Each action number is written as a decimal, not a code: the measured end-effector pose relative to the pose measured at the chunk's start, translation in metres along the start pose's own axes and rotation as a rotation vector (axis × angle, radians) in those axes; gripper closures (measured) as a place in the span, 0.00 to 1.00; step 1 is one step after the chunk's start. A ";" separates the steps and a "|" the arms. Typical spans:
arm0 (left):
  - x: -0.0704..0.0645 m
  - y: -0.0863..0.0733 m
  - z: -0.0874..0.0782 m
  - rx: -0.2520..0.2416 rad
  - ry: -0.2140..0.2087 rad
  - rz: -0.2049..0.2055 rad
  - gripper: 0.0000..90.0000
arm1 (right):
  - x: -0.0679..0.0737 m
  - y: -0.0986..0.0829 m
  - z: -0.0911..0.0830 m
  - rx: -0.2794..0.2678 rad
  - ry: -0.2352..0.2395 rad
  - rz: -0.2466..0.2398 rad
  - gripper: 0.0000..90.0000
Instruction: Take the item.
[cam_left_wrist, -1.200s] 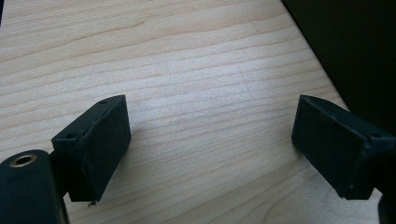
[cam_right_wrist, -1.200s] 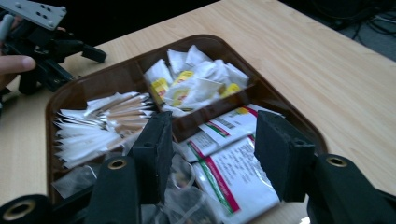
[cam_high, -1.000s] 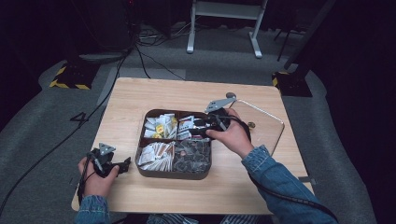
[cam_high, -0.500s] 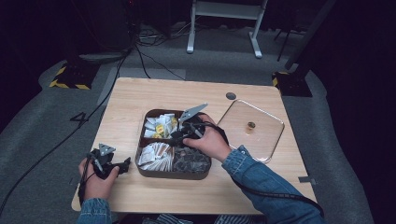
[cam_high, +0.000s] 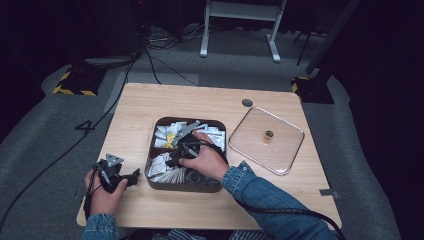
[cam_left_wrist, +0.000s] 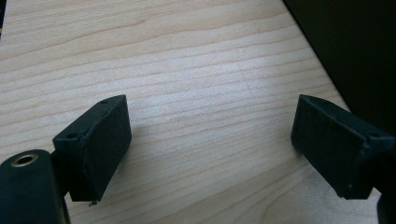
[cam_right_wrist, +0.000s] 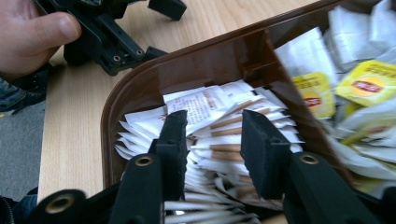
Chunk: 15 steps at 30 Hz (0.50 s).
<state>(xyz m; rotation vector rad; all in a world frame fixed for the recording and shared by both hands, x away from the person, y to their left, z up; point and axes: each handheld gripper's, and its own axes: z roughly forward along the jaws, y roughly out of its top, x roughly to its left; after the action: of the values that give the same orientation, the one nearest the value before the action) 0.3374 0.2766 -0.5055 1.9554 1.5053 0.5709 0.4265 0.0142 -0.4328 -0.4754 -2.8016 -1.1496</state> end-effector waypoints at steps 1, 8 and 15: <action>0.000 0.000 0.000 0.000 0.000 0.000 0.14 | 0.000 0.000 0.000 0.000 0.000 0.000 0.67; 0.000 0.000 0.000 0.000 0.000 0.000 0.14 | 0.006 0.000 0.016 0.003 0.039 0.046 0.57; 0.000 0.000 0.000 0.000 0.000 0.000 0.14 | 0.006 -0.001 0.020 0.014 0.040 0.070 0.56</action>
<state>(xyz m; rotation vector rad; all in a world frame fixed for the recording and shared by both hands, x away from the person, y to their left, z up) 0.3374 0.2766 -0.5054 1.9558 1.5051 0.5706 0.4215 0.0293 -0.4471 -0.5386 -2.7341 -1.1117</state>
